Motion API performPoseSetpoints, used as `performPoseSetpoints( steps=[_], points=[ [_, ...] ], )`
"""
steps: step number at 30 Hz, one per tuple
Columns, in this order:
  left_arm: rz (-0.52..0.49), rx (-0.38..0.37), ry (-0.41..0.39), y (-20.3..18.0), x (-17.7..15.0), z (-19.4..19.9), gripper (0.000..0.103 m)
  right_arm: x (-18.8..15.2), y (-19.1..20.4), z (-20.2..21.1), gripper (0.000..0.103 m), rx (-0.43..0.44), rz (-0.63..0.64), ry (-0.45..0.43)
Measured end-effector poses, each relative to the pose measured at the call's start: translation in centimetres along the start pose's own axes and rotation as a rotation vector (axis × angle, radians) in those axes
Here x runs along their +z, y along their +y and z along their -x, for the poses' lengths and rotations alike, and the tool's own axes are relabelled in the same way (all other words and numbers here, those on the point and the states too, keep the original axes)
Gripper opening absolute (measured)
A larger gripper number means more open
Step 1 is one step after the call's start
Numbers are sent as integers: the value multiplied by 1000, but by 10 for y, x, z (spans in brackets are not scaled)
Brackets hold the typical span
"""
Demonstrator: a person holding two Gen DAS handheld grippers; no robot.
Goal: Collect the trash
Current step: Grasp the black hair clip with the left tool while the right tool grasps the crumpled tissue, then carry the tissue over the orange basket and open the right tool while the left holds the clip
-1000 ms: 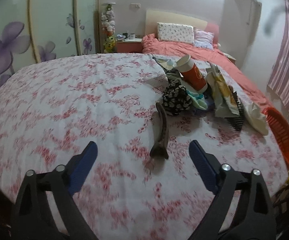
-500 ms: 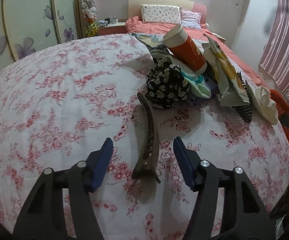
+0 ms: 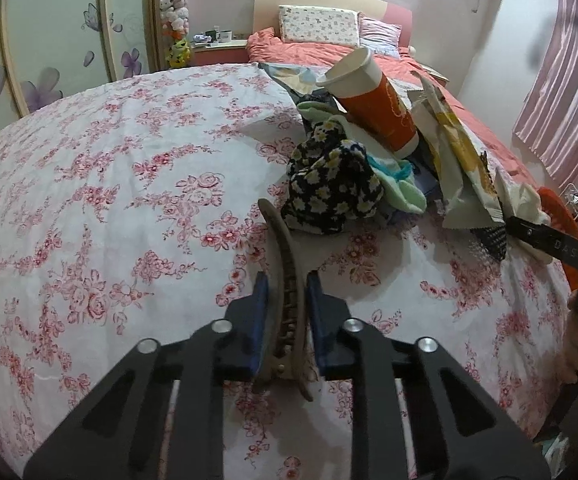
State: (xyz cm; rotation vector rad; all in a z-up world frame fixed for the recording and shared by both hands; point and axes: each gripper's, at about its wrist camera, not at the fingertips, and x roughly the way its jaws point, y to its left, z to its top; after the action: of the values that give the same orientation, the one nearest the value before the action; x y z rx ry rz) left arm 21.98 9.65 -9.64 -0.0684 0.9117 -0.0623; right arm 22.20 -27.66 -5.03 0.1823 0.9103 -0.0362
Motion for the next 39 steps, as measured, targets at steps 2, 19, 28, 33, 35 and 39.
performPoseSetpoints(
  steps=[2, 19, 28, 33, 35, 39],
  points=[
    [-3, 2, -1, -1, 0, -1, 19, -1, 0, 2, 61, -1, 2, -5],
    [16, -60, -27, 1, -13, 19, 16, -10, -17, 22, 41, 68, -54, -46],
    [-11, -88, -79, -9, -4, 44, 14, -12, -22, 51, 41, 79, -63, -116],
    [-30, -67, -53, -16, -5, 38, 14, -15, -25, 49, 41, 58, -53, -120],
    [-26, -51, -35, -14, -11, 34, 13, -18, -25, 45, 41, 57, -53, -112],
    [3, -36, -25, -5, -18, 33, 20, -20, -23, 40, 41, 60, -55, -96]
  ],
)
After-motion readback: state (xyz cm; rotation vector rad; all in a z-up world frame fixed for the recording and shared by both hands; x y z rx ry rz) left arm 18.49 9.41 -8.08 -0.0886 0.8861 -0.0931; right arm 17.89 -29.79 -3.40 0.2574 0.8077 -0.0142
